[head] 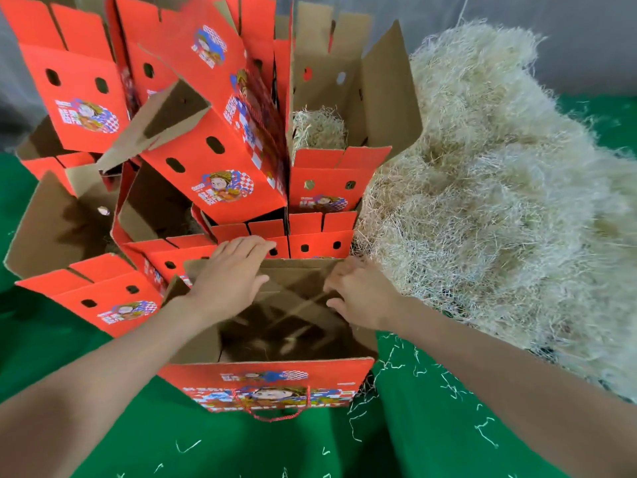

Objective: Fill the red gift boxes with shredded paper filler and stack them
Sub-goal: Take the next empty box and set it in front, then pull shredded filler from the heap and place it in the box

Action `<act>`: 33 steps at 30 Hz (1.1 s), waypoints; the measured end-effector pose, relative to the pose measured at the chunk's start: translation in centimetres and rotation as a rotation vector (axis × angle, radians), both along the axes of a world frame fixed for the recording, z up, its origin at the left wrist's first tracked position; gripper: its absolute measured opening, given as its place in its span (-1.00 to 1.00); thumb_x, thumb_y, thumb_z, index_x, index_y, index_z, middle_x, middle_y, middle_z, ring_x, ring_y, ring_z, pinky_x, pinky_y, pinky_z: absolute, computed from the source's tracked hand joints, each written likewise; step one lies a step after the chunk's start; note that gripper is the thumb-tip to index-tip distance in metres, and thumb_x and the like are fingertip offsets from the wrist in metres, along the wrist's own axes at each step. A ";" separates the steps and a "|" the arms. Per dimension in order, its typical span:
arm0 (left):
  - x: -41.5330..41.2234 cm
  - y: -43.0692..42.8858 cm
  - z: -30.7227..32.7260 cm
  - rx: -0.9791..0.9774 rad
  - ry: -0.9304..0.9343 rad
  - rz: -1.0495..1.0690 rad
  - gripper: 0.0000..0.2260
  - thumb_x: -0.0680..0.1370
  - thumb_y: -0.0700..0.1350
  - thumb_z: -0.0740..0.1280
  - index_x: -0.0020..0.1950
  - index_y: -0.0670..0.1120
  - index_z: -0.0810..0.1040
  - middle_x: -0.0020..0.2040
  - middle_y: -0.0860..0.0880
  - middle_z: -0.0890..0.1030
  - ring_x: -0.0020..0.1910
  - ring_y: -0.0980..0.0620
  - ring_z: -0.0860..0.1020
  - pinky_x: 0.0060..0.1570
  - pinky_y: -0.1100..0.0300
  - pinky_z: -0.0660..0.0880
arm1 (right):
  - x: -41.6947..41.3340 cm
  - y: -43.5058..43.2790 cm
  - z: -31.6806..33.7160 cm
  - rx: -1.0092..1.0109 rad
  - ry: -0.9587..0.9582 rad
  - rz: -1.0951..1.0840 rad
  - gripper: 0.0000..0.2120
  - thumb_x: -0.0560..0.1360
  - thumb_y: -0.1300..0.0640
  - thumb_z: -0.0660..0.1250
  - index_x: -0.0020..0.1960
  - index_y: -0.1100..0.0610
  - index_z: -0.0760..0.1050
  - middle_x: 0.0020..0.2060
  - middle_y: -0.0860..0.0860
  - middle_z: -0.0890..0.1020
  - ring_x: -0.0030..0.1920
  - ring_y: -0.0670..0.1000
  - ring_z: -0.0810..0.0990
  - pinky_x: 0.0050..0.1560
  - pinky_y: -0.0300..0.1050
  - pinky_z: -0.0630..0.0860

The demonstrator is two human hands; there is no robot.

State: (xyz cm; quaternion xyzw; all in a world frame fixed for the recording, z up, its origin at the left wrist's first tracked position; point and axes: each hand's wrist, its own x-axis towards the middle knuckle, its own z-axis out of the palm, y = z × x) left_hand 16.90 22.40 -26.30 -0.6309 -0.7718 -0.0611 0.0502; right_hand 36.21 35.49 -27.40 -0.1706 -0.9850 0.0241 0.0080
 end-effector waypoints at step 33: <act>17.1 28.1 2.8 -0.049 -1.037 -0.103 -0.24 0.43 0.13 0.40 0.49 0.15 0.03 0.46 0.06 0.22 0.37 0.03 0.30 0.33 -0.01 0.30 | 14.9 29.3 0.8 -0.284 0.206 -0.932 -0.39 0.41 0.21 0.31 0.41 -0.07 0.26 0.17 0.13 0.51 0.11 0.11 0.53 0.12 0.07 0.54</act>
